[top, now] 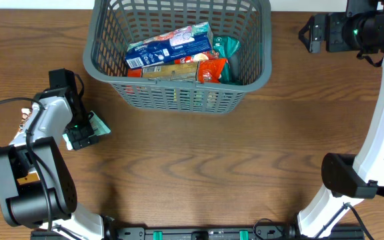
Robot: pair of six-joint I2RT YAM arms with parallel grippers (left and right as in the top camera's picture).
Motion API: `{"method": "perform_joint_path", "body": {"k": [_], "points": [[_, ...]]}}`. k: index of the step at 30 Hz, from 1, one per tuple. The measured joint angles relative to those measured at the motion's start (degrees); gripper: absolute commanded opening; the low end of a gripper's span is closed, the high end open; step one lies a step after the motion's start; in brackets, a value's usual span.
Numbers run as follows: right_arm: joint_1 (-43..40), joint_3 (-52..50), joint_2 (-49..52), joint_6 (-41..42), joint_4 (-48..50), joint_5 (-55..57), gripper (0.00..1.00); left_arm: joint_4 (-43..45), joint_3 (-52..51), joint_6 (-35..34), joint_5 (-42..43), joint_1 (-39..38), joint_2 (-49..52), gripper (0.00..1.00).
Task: Pack container
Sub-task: 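Move the left gripper to the mint-green wipes pouch and grasp it, then lift the wipes pouch into the basket and release it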
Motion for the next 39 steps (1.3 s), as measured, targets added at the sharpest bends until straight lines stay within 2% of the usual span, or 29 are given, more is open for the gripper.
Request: {"method": "perform_joint_path", "body": {"k": [7,10,16,23,27,30,32,33,39], "points": [[0.00,0.00,0.00,0.00,0.00,0.00,0.99,-0.24,0.00,0.68,1.92,0.00,0.02,1.00],[0.00,0.00,0.00,0.00,0.00,0.00,0.99,-0.24,0.00,0.76,2.45,0.00,0.00,0.94],[0.00,0.00,0.00,0.00,0.00,0.00,0.99,-0.35,0.00,0.83,4.72,0.00,0.02,0.74],[0.00,0.00,0.00,0.00,0.00,0.00,0.99,-0.66,0.00,0.79,6.14,0.00,0.00,0.61],[0.00,0.00,0.00,0.00,0.00,0.00,0.99,-1.70,0.00,0.74,6.43,0.00,0.00,0.38],[0.00,0.00,0.00,0.02,0.00,0.00,0.99,-1.92,-0.02,1.88,6.51,0.00,0.00,0.25],[0.00,0.00,0.00,0.00,0.00,0.00,0.99,-1.90,-0.02,2.82,6.60,0.00,0.00,0.10],[0.00,0.00,0.00,0.00,0.00,0.00,0.99,-1.92,-0.02,3.67,6.64,0.00,0.00,0.06],[0.00,0.00,0.00,0.02,0.00,0.00,0.99,-1.86,0.02,9.66,6.64,0.00,0.00,0.06]]}}
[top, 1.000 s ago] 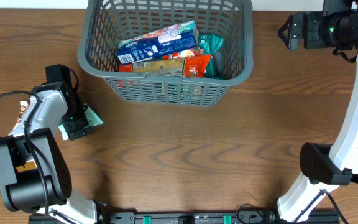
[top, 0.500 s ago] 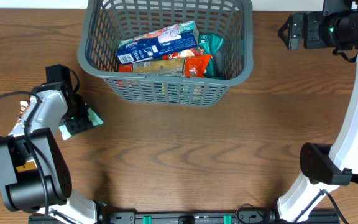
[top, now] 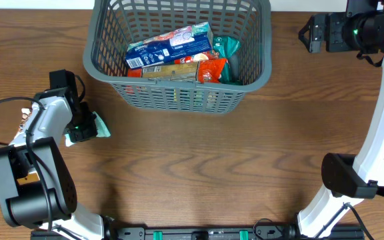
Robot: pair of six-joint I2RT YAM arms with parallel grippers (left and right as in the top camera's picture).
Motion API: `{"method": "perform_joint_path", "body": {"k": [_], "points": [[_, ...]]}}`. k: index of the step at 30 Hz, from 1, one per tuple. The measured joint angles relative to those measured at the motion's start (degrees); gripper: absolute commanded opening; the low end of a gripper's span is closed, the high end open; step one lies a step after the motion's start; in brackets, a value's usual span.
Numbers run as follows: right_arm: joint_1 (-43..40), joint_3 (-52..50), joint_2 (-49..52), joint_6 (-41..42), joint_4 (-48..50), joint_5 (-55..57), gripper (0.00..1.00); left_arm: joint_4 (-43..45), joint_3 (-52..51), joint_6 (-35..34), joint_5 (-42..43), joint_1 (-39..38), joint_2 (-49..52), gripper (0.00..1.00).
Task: Pack container
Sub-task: 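Lift the wipes pouch into the basket and release it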
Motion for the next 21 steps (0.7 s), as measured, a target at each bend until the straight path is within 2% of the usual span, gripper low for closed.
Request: {"method": "perform_joint_path", "body": {"k": [5,10,15,21], "points": [[0.00,0.00,0.00,-0.02,0.00,0.00,0.99,3.54,0.02,11.65,-0.24,0.00,0.00,0.06],[0.00,0.00,0.00,0.00,0.00,0.00,0.99,3.17,0.76,27.98,-0.31,0.00,-2.25,0.06],[0.00,0.00,0.00,-0.02,0.00,0.00,0.99,2.23,2.80,43.19,0.72,0.00,-12.74,0.06],[0.00,0.00,0.00,-0.02,0.00,0.00,0.99,2.80,5.97,54.55,1.33,0.00,-28.85,0.06]]}}
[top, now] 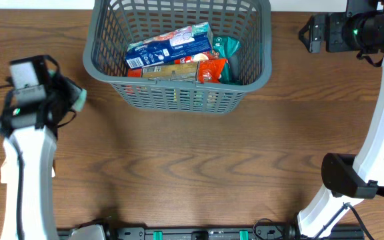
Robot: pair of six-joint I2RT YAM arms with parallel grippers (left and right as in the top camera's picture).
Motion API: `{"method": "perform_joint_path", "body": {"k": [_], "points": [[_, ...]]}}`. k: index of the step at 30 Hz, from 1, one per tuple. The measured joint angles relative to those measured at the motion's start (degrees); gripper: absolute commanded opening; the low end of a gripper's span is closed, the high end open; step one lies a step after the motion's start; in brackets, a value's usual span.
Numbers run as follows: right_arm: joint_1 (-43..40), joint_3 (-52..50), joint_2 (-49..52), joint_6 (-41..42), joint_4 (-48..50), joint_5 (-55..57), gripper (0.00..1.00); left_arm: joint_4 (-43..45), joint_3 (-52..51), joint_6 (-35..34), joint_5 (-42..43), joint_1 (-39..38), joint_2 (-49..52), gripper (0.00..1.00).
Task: Pack container
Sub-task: 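Lift the wipes pouch into the basket and release it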
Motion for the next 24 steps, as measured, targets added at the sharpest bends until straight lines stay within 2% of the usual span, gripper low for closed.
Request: {"method": "perform_joint_path", "body": {"k": [4,10,15,20,24], "points": [[0.00,0.00,0.00,0.00,0.00,-0.02,0.99,2.75,3.17,9.68,3.41,0.02,-6.71,0.06],[0.00,0.00,0.00,0.00,0.00,0.00,0.99,2.69,9.35,25.97,13.33,-1.27,-7.04,0.06],[0.00,0.00,0.00,0.00,0.00,-0.02,0.99,1.53,16.65,42.69,17.62,-8.04,-1.62,0.06],[0.00,0.00,0.00,0.00,0.00,-0.02,0.99,1.70,25.24,56.59,17.97,-14.34,6.01,0.06],[0.00,0.00,0.00,0.00,0.00,-0.02,0.99,5.62,29.07,71.04,17.94,-18.03,12.26,0.06]]}}
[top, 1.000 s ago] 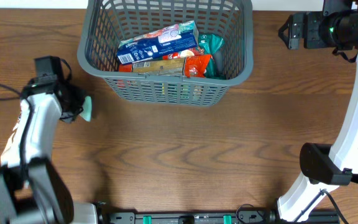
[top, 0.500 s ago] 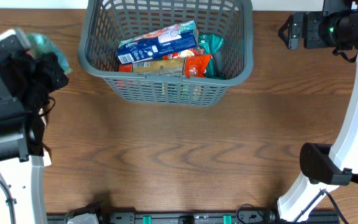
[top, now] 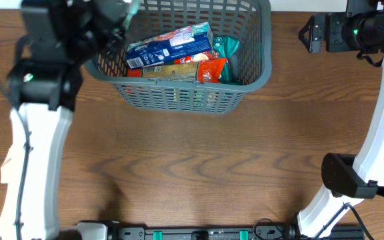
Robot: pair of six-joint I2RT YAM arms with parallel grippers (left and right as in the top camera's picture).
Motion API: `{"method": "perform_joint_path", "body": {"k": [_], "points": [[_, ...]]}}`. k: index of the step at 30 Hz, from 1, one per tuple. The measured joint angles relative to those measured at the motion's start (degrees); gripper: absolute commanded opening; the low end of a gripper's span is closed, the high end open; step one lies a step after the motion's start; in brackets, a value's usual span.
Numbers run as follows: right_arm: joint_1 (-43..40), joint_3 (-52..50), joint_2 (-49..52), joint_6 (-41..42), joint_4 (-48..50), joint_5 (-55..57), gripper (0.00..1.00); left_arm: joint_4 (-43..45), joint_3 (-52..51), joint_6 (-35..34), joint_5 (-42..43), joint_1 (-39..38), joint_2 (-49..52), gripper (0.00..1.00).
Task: Pack container
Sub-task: 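Lift the wipes pouch into the basket and release it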
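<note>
The grey mesh basket (top: 179, 93) stands at the back middle of the table in the overhead view. Inside lie a blue packet (top: 171, 44), a red-orange packet (top: 211, 68) and a dark green pouch (top: 229, 47). My left gripper (top: 124, 15) is raised high over the basket's left rim, and the arm hides most of it. A sliver of the light green packet (top: 134, 6) shows at its tip, held between the fingers. My right gripper (top: 307, 33) hangs at the far right of the basket, away from everything; its jaws are too dark to read.
The left arm's white link (top: 35, 153) stretches down the left side of the brown wooden table (top: 199, 160). The right arm's white link and its base (top: 345, 177) stand at the right edge.
My left arm has risen and swung from the table left of the basket to above the basket's left rim, with the light green packet still in its gripper. The right arm has not moved.
My left gripper was down on the light green packet on the table left of the basket. Then it was shut on the packet there. Then it held the packet lifted off the table, and now it holds it over the basket's left rim.
</note>
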Motion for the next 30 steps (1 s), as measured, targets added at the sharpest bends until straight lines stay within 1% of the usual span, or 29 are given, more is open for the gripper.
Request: {"method": "perform_joint_path", "body": {"k": [2,5,7,15,18,23,25,26,27,29,30], "points": [[0.00,0.00,0.00,0.00,0.00,-0.24,0.99,4.00,0.15,5.49,-0.44,-1.40,3.48,0.06],[0.00,0.00,0.00,0.00,0.00,-0.76,0.99,7.87,0.20,9.27,-1.11,-2.01,8.35,0.06],[0.00,0.00,0.00,0.00,0.00,-1.01,0.99,8.94,0.20,10.05,-1.64,-1.95,11.89,0.06],[0.00,0.00,0.00,0.02,0.00,-1.11,0.99,7.82,0.20,11.10,-2.23,-1.95,23.89,0.06],[0.00,0.00,0.00,0.00,0.00,-1.11,0.99,7.32,0.17,11.13,-2.40,-1.95,25.86,0.06],[0.00,0.00,0.00,0.00,0.00,-1.14,0.99,7.04,0.20,11.13,-2.64,-1.95,26.12,0.07],[0.00,0.00,0.00,0.00,0.00,-1.14,0.99,6.14,0.20,11.13,-2.73,-1.95,26.12,0.15],[0.00,0.00,0.00,0.00,0.00,-1.14,0.99,5.42,0.20,11.28,-2.80,-1.95,26.12,0.17],[0.00,0.00,0.00,0.00,0.00,-1.16,0.99,4.72,0.20,11.28,-2.80,-1.95,26.12,0.17],[0.00,0.00,0.00,0.00,0.00,-1.18,0.99,3.26,0.20,11.41,-2.82,-1.95,26.12,0.30],[0.00,0.00,0.00,0.00,0.00,-1.22,0.99,2.40,0.20,11.41,-2.82,-1.95,26.12,0.63]]}}
